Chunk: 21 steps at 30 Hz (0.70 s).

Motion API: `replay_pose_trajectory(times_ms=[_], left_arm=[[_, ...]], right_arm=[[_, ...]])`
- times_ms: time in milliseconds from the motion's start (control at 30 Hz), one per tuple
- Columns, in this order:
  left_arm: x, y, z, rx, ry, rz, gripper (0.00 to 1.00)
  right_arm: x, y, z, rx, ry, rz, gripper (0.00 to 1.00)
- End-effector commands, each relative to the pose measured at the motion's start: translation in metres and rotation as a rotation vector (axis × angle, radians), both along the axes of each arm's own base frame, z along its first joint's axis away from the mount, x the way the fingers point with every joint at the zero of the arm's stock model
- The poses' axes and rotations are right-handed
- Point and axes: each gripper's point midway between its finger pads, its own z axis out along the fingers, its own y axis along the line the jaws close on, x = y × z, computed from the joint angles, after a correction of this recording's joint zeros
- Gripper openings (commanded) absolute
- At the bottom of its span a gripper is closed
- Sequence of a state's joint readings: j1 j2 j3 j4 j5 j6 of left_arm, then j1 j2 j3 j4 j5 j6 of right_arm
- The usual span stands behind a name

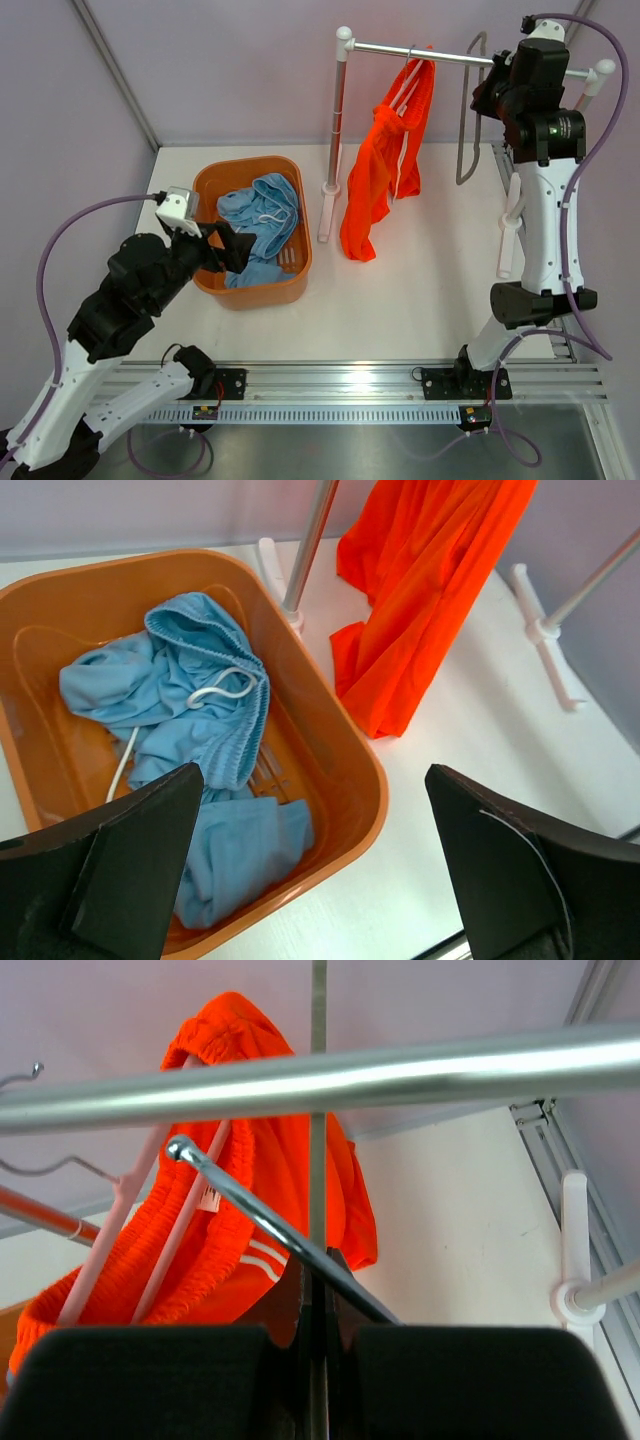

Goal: Remove the shorts from the hanger

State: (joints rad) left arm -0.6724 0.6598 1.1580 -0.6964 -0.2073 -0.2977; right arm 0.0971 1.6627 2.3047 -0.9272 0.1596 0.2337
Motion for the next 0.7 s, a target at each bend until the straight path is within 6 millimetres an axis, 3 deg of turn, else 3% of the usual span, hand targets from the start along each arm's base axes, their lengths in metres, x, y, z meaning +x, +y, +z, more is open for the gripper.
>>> replay_pose_trajectory(times_ms=[0, 200, 667], left_arm=[[0.005, 0.004, -0.002, 0.043, -0.042, 0.012, 0.99], [0.014, 0.001, -0.019, 0.086, -0.032, 0.020, 0.99], [0.021, 0.000, -0.044, 0.134, -0.008, 0.025, 0.99]], right_arm=[[0.012, -0.008, 0.012, -0.003, -0.023, -0.051, 0.00], [0.043, -0.011, -0.003, -0.024, 0.004, -0.076, 0.00], [0.073, -0.026, -0.033, -0.075, 0.050, -0.132, 0.00]])
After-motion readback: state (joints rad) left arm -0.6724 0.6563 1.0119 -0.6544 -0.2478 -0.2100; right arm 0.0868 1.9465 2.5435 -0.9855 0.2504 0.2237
